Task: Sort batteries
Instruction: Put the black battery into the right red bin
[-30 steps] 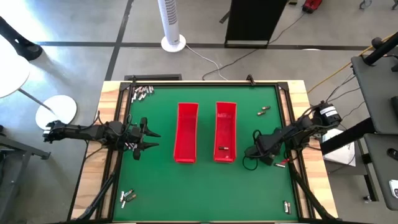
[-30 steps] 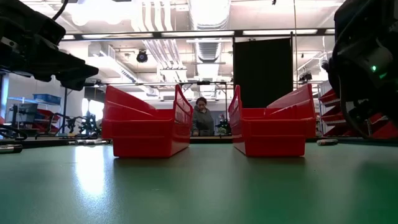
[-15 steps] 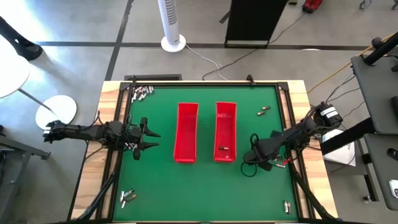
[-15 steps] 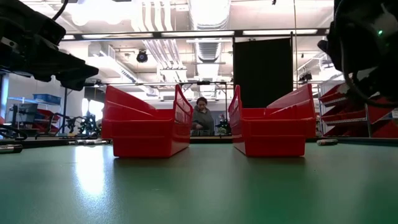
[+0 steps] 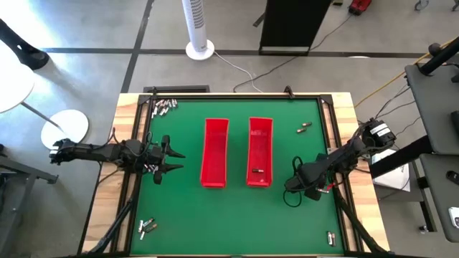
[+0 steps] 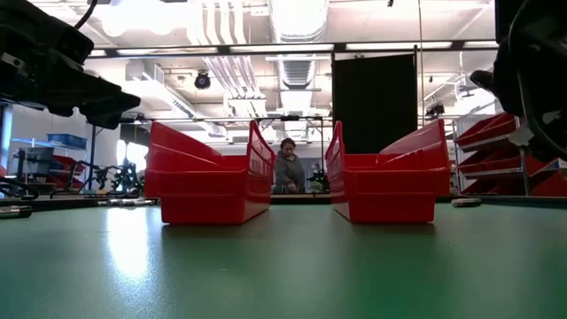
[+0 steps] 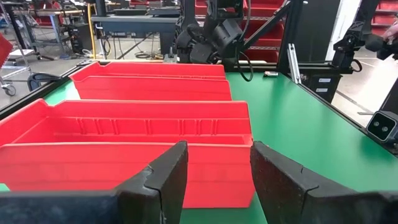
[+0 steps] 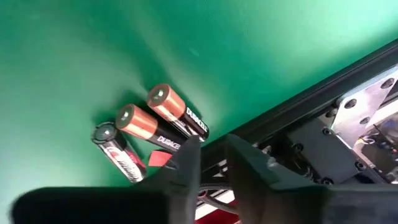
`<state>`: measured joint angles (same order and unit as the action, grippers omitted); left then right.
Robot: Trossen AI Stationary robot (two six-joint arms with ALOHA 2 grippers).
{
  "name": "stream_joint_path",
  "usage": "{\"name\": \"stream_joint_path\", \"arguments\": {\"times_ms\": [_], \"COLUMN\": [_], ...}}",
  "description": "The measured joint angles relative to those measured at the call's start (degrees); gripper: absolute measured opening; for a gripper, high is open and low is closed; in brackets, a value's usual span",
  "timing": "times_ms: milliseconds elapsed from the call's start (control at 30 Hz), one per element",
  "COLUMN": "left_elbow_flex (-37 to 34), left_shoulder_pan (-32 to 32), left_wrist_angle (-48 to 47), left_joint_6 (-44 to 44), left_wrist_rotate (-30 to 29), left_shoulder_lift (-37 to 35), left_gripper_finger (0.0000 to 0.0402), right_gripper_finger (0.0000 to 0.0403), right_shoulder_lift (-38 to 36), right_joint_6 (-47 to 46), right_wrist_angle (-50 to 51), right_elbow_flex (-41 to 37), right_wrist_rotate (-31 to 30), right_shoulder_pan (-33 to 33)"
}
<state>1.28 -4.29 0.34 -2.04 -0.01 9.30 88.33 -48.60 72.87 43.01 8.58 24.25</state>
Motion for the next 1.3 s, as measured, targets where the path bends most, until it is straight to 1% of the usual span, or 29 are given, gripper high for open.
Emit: {"name": "stream_joint_path", "arguments": {"times_ms": [133,233,333,467,700,1100,1200,1300], "left_elbow_flex": [0.0,0.0,0.0,0.0,0.0,0.0,0.0,0.0], "left_shoulder_pan": [0.0,0.0,0.0,0.0,0.0,0.0,0.0,0.0], "left_wrist_angle": [0.0,0.0,0.0,0.0,0.0,0.0,0.0,0.0], "left_joint_6": [0.0,0.0,0.0,0.0,0.0,0.0,0.0,0.0], "left_wrist_rotate": [0.0,0.0,0.0,0.0,0.0,0.0,0.0,0.0], "left_shoulder_lift": [0.0,0.0,0.0,0.0,0.0,0.0,0.0,0.0], "left_gripper_finger": [0.0155,0.0155,0.0155,0.0155,0.0155,0.0155,0.0155,0.0155], "right_gripper_finger": [0.0119,0.014,0.0151,0.0155,0.0132,0.0058,0.0049,0.0049], "right_shoulder_lift": [0.0,0.0,0.0,0.0,0.0,0.1,0.1,0.1], "right_joint_6": [0.8,2.0,2.2,2.0,2.8,4.8,4.6,4.3], "right_wrist_angle": [-0.4,-2.8,-5.3,-5.4,-7.9,-10.0,-10.1,-10.3], "right_elbow_flex": [-0.2,-0.8,-2.2,-3.7,-4.8,-5.5,-5.5,-5.4], "right_wrist_rotate": [0.0,-0.1,-0.1,-0.2,-0.5,-0.2,-0.2,-0.7], "right_shoulder_pan": [0.0,-0.2,-0.3,-0.3,-0.3,-0.3,-0.3,-0.3]}}
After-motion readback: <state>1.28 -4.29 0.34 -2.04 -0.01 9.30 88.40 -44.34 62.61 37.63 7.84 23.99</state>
